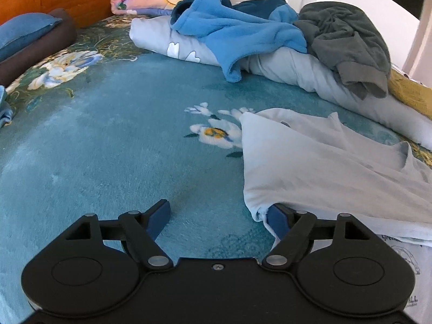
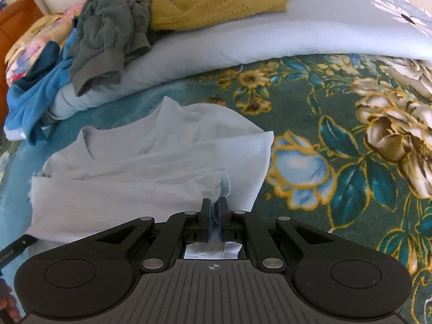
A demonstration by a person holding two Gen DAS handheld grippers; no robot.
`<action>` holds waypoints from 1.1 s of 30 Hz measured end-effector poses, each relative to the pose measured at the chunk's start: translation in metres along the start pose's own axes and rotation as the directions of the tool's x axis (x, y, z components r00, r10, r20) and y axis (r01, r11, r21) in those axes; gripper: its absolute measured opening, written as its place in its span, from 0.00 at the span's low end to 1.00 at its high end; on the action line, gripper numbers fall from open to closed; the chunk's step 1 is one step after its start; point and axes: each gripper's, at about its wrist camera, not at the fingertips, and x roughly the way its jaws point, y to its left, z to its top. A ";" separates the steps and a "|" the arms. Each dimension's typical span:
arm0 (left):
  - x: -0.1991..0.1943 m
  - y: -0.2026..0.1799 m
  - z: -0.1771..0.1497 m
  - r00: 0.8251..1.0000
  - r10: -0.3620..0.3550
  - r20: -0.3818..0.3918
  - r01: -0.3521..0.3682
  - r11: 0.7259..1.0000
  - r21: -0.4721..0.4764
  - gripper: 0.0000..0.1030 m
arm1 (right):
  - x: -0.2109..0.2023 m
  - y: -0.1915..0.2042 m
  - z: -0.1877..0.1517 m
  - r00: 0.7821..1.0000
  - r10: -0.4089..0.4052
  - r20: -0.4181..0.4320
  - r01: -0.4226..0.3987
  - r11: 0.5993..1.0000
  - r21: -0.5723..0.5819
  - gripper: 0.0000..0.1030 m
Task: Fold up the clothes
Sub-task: 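Grasp the hem with the right gripper, fold it toward the collar, release, then move both open grippers to the hem end of the folded shirt strip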
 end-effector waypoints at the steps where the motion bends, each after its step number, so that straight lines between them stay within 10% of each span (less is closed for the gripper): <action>1: -0.001 0.002 0.000 1.000 -0.013 -0.003 0.013 1.000 0.007 0.74 | 0.000 0.000 0.000 1.000 -0.002 -0.001 0.002 1.000 -0.002 0.06; 26: -0.097 0.030 -0.045 0.987 -0.105 -0.121 0.117 0.989 0.091 0.73 | -0.070 -0.026 -0.079 0.992 -0.020 -0.126 0.027 0.998 0.060 0.23; 33: -0.117 0.047 -0.082 0.953 -0.209 -0.218 0.240 0.963 0.123 0.68 | -0.096 -0.030 -0.123 0.990 -0.058 -0.125 0.070 0.994 0.088 0.23</action>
